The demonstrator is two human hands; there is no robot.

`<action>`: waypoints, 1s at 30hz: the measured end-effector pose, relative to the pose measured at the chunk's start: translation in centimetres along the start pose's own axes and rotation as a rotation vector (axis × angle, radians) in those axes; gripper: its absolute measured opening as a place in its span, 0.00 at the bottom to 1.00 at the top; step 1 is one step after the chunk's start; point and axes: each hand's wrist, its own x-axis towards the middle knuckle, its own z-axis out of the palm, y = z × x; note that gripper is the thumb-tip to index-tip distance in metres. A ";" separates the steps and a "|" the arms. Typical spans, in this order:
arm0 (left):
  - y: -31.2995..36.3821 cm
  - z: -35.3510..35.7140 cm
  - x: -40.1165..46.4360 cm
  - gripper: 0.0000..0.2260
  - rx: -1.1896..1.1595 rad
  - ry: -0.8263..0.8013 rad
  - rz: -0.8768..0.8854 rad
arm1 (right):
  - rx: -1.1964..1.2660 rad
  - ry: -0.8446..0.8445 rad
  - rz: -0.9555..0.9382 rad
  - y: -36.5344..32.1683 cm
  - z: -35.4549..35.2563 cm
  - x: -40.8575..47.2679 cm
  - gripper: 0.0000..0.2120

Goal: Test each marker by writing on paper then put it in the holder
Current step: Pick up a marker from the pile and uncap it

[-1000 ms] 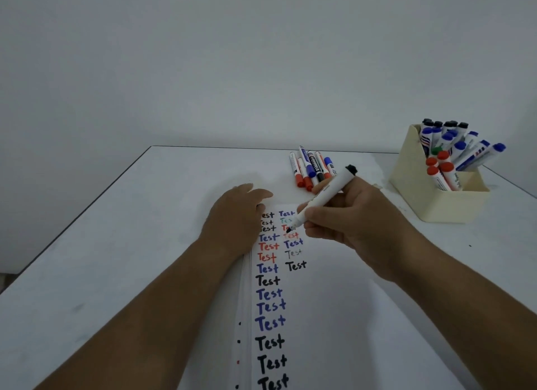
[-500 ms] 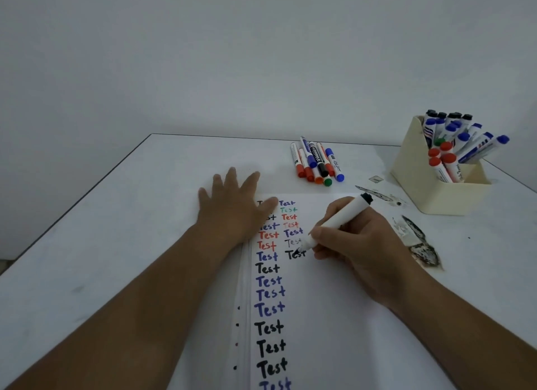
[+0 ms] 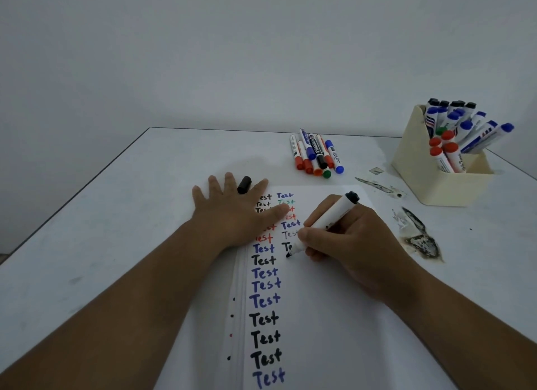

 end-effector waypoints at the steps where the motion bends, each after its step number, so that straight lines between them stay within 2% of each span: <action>1: 0.0 0.0 0.1 0.43 -0.006 0.001 0.000 | -0.008 0.001 -0.008 0.0 0.0 0.0 0.04; 8: -0.2 0.0 0.3 0.41 -0.011 -0.004 0.014 | -0.034 -0.019 -0.020 0.0 0.1 0.1 0.04; 24: -0.9 0.0 0.8 0.46 -0.026 -0.015 0.064 | -0.094 0.035 -0.034 0.1 0.0 0.1 0.04; 30: -1.0 0.0 1.1 0.46 -0.022 -0.014 0.074 | -0.014 0.059 -0.031 0.1 -0.1 -0.1 0.05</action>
